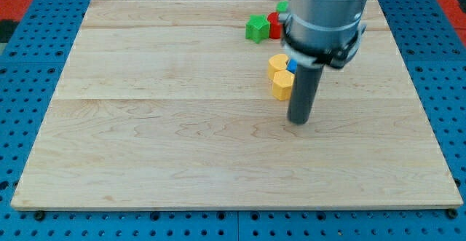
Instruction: Separate the red star from the green circle
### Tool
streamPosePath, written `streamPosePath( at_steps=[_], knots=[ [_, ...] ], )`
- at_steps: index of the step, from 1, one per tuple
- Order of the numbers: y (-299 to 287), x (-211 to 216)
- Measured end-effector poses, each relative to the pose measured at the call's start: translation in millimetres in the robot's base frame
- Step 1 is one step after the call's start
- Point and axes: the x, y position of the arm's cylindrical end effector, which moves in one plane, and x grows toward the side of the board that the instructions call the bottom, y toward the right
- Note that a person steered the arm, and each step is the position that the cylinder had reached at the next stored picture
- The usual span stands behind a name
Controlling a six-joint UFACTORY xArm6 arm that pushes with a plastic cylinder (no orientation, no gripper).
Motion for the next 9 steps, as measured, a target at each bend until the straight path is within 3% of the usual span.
streamPosePath(
  at_steps=[1,2,3,5,7,9],
  knots=[
    [73.3,-68.1],
    [99.7,-162.0],
    [74.5,-251.5],
    [-29.6,-269.0],
    [23.7,-250.1],
    [9.1,-210.7]
  ],
)
